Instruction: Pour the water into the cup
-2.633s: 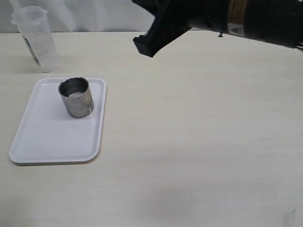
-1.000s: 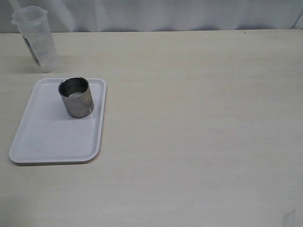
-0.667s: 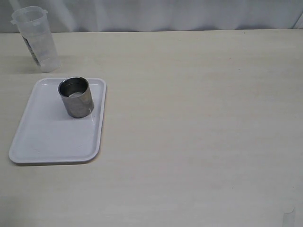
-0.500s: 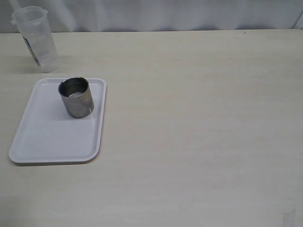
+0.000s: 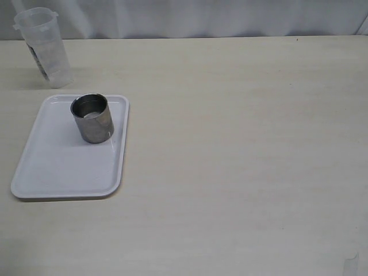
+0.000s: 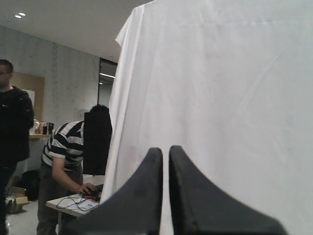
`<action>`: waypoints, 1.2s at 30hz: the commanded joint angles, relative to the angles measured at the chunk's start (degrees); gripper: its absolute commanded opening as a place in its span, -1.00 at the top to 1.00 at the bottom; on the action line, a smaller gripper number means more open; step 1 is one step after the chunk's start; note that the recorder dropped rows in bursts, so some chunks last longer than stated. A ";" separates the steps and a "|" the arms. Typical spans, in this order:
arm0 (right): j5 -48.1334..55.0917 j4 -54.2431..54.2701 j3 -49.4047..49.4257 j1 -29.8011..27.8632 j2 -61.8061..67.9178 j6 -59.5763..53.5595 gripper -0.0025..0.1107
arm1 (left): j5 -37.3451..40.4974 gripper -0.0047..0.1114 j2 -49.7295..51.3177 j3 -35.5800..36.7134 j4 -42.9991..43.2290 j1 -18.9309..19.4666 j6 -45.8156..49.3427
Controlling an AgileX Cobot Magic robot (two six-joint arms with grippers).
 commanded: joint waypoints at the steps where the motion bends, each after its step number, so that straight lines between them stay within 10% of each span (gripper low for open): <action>1: 2.55 -0.35 0.24 -1.08 -0.16 0.31 0.88 | -0.23 0.92 -0.14 0.19 -0.12 -0.42 -0.08; 22: -4.07 0.37 2.19 -35.12 -0.16 4.96 0.88 | -0.23 0.92 -0.14 0.19 -0.12 -0.42 -0.08; 36: -9.27 0.37 5.08 -37.19 -0.16 5.05 0.88 | -0.23 0.92 -0.14 0.19 -0.12 -0.42 -0.08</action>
